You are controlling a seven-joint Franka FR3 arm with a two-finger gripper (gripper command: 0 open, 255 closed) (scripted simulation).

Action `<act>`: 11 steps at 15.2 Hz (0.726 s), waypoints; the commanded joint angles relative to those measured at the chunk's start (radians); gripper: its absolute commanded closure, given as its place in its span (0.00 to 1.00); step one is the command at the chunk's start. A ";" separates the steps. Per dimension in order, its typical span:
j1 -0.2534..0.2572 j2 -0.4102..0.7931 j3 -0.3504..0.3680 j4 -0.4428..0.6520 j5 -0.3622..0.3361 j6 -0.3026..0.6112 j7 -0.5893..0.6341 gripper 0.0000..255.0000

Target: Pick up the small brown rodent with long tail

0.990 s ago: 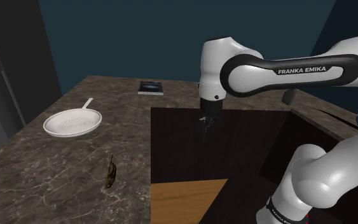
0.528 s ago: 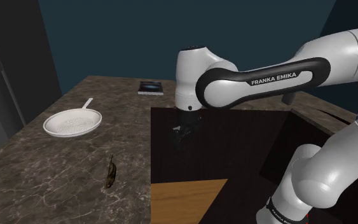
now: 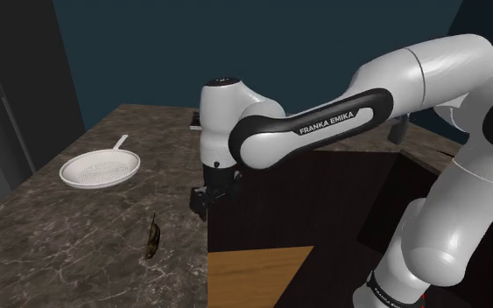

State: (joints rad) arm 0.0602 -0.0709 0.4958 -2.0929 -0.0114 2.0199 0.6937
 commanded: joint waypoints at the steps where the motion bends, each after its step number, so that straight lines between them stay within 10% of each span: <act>1: 0.008 0.074 0.019 0.064 -0.044 0.014 0.068 0.00; 11: 0.148 0.477 0.008 0.468 -0.292 0.011 0.346 0.00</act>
State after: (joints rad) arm 0.1879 0.3616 0.5105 -1.6759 -0.2782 2.0366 1.0157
